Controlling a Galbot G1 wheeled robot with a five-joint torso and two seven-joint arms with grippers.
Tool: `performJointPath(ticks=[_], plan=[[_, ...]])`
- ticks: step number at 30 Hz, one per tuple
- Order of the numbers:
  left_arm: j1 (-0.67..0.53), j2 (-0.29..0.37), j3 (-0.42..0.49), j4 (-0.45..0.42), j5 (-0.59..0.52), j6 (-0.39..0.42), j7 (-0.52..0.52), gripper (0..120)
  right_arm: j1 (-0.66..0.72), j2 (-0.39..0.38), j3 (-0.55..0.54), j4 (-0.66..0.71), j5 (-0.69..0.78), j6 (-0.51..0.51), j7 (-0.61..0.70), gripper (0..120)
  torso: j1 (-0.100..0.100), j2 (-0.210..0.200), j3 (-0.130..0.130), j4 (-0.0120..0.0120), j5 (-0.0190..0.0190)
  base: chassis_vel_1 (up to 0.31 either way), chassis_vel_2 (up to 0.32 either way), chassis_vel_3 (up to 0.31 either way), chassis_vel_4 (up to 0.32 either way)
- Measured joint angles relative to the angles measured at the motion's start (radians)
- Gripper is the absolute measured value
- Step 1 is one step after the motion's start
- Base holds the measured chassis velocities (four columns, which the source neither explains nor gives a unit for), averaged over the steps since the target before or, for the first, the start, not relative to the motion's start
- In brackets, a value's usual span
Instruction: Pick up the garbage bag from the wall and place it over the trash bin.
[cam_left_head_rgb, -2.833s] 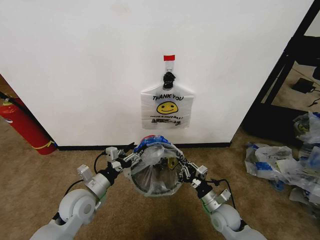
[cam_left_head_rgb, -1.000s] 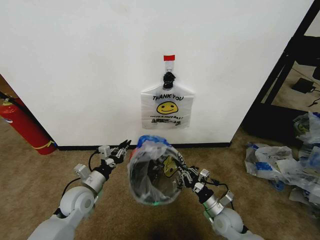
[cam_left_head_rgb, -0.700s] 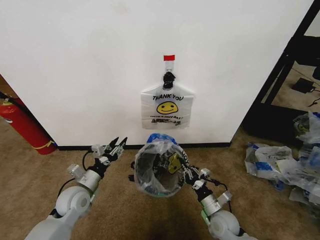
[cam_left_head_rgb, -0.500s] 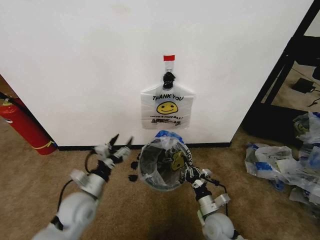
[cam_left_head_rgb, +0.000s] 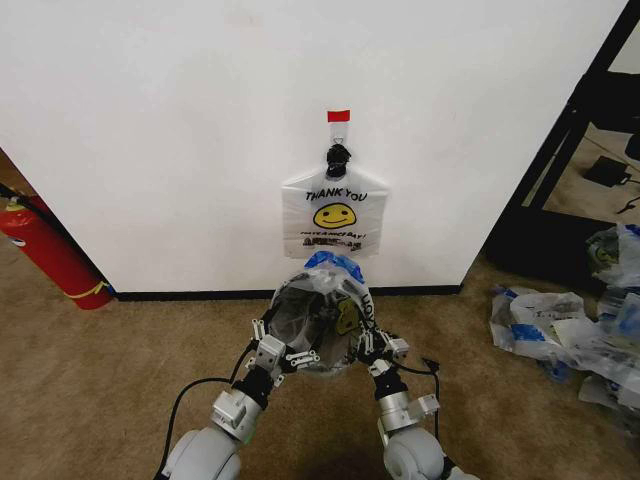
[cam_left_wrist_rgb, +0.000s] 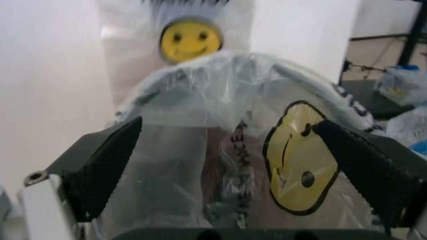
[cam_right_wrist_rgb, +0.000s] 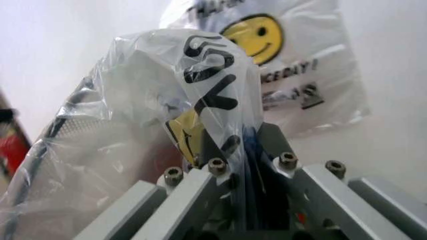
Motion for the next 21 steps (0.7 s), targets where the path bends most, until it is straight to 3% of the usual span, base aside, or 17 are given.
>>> performJointPath(ticks=[3, 5, 10, 15, 16, 17, 21], plan=[[-0.002, -0.010, 0.027, -0.030, -0.139, 0.085, -0.067, 96, 0.018, 0.010, 0.007, -0.030, -0.044, 0.024, -0.038, 1, 0.000, 0.000, 0.000, 0.0000, 0.0000, 0.000, 0.000, 0.000, 0.000], [-0.002, -0.024, 0.042, -0.041, -0.171, 0.116, -0.100, 90, 0.027, 0.017, 0.008, -0.042, -0.053, 0.029, -0.049, 1, 0.000, 0.000, 0.000, 0.0001, -0.0001, 0.000, 0.000, 0.000, 0.000], [-0.006, -0.047, 0.076, -0.043, -0.156, 0.169, -0.165, 77, 0.047, 0.032, 0.003, -0.062, -0.056, 0.031, -0.058, 1, 0.000, 0.000, 0.000, 0.0001, -0.0002, 0.000, 0.000, 0.000, 0.000], [-0.032, -0.012, 0.098, -0.022, 0.024, 0.252, -0.217, 56, 0.075, 0.042, -0.016, -0.086, -0.035, 0.024, -0.082, 1, 0.000, 0.000, 0.000, 0.0000, -0.0003, 0.000, 0.000, 0.000, 0.000], [-0.036, 0.022, 0.096, -0.017, 0.104, 0.256, -0.187, 51, 0.081, 0.040, -0.019, -0.087, -0.022, 0.016, -0.086, 1, 0.000, 0.000, 0.000, 0.0000, -0.0003, 0.000, 0.000, 0.000, 0.000], [-0.036, 0.022, 0.096, -0.017, 0.104, 0.256, -0.187, 51, 0.081, 0.040, -0.019, -0.087, -0.022, 0.016, -0.086, 1, 0.000, 0.000, 0.000, 0.0000, -0.0003, 0.000, 0.000, 0.000, 0.000], [-0.048, 0.136, 0.084, -0.024, 0.302, 0.258, -0.058, 34, 0.083, 0.016, -0.032, -0.059, 0.055, -0.053, -0.090, 1, 0.000, 0.000, 0.000, 0.0001, -0.0004, 0.000, 0.000, 0.000, 0.000]])
